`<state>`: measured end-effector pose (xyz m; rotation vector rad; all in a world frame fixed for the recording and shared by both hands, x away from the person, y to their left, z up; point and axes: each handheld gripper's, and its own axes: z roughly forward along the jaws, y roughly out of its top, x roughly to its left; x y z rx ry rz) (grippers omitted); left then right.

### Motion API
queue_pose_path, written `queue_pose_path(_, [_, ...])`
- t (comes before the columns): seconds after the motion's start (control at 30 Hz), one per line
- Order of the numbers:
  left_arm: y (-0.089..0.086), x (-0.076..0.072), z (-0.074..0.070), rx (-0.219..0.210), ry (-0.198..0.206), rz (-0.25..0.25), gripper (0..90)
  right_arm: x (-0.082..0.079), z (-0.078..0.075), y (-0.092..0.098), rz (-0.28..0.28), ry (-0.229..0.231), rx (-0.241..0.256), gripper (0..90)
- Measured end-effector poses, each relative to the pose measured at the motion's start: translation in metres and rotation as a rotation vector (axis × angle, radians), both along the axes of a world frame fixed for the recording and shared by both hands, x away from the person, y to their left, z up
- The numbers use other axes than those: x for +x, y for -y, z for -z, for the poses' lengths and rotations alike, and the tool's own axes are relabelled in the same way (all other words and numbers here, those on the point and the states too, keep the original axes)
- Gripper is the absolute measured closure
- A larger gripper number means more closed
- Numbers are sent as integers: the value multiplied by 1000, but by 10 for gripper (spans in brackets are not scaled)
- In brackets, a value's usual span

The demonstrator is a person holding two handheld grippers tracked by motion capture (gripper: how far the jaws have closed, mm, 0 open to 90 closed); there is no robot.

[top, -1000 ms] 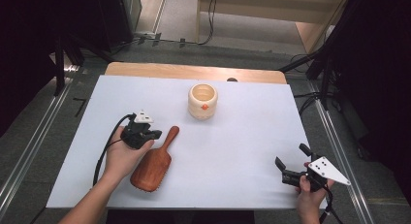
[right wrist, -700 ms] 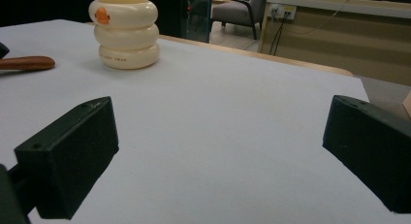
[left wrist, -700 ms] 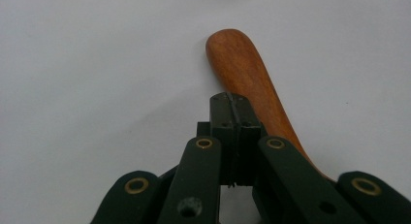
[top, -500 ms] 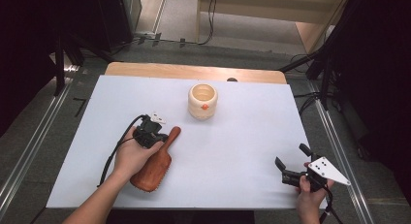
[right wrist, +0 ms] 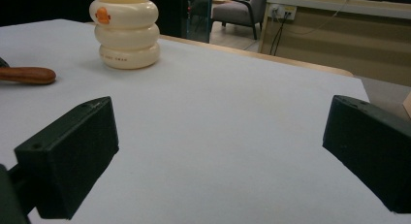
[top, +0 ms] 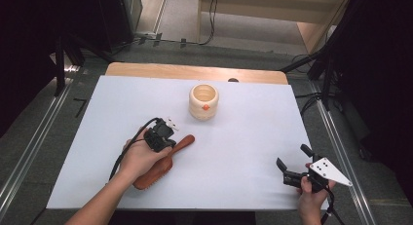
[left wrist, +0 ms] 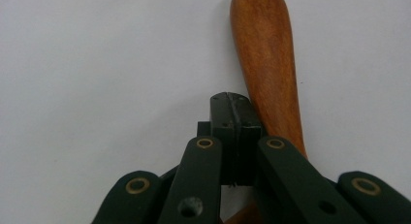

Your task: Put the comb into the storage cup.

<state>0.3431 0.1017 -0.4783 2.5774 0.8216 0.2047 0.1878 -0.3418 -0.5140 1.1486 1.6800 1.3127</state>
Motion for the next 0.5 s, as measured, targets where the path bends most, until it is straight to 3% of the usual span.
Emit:
queue_pose_path(0.2, [5,-5,-1,7,-6,18,900,0,0,0,1,2,1,0])
queue_pose_path(0.5, [17,-17,-1,36,-2,92,900,0,0,0,2,1,-1,0])
